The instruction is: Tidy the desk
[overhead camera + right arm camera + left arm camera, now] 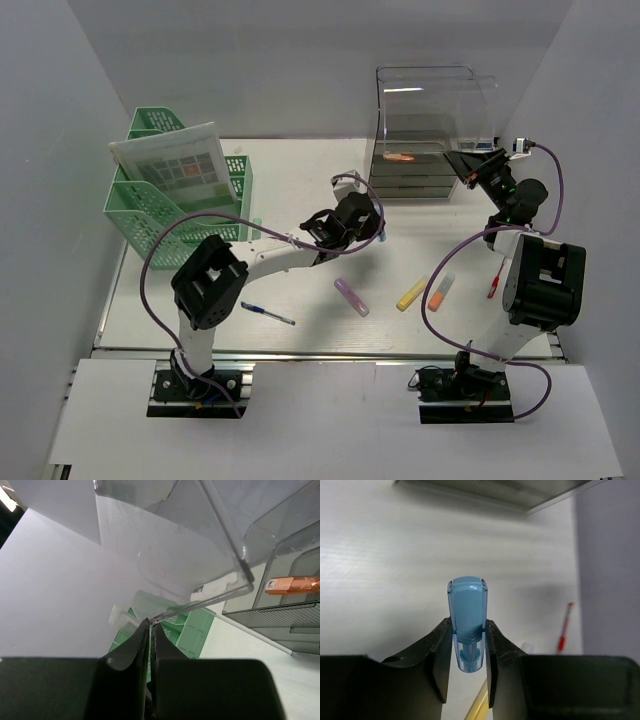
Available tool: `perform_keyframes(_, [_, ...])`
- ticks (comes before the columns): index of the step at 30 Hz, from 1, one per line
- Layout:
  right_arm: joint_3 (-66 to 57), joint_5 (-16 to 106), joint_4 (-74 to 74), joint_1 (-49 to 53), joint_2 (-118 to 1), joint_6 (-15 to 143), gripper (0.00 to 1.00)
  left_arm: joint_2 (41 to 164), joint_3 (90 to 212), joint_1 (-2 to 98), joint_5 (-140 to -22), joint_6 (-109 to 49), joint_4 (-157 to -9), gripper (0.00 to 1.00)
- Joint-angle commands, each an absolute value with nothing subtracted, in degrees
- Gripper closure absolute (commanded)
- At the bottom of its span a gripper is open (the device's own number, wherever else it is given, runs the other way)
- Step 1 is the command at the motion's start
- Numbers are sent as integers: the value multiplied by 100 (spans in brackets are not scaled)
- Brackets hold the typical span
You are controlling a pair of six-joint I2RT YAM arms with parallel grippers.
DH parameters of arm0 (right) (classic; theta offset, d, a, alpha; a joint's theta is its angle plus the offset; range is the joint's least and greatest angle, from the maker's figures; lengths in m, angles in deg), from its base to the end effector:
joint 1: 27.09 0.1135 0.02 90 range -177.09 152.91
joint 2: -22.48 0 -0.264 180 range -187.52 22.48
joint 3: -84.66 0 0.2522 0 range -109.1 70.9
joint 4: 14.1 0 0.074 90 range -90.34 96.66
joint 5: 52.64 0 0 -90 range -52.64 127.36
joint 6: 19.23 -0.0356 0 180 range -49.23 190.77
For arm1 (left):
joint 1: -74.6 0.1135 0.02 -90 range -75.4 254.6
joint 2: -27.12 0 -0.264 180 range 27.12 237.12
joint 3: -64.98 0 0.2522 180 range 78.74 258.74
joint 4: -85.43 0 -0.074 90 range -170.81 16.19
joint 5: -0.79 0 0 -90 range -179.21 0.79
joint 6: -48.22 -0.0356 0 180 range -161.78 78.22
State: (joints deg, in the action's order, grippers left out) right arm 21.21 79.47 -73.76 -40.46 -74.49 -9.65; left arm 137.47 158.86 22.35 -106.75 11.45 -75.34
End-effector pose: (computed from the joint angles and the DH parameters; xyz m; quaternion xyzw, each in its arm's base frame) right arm 0.3484 -0.0583 0.2805 0.1520 0.5599 0.5958 0.5553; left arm 0.2787 -0.3424 0.2265 -0.0771 0.8788 -0.2768 0.3810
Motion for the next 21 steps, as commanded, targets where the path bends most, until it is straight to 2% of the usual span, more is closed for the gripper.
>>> perform_keyframes(1, [2089, 7876, -8208, -4063, -7218, -877, 96, 13768, 15618, 2213, -10724, 640, -9991, 82])
perform_keyframes(4, [2063, 7893, -8181, -4063, -7200, -877, 96, 14118, 15652, 2213, -10530, 139, -11093, 82])
perform_keyframes(9, [1992, 7937, -8146, -4080, -7218, -886, 96, 14647, 16311, 2336, -10231, -784, -11394, 86])
perform_keyframes(14, [1984, 7955, -8163, -4089, -7270, -886, 96, 14973, 16329, 2336, -10459, -1260, -12087, 85])
perform_keyframes(18, [1984, 7955, -8172, -4089, -7262, -912, 96, 15192, 16153, 2389, -10739, -1427, -13281, 85])
perform_keyframes(21, [1984, 7964, -8164, -4080, -7262, -895, 96, 15429, 16415, 2389, -10810, -1506, -13504, 84])
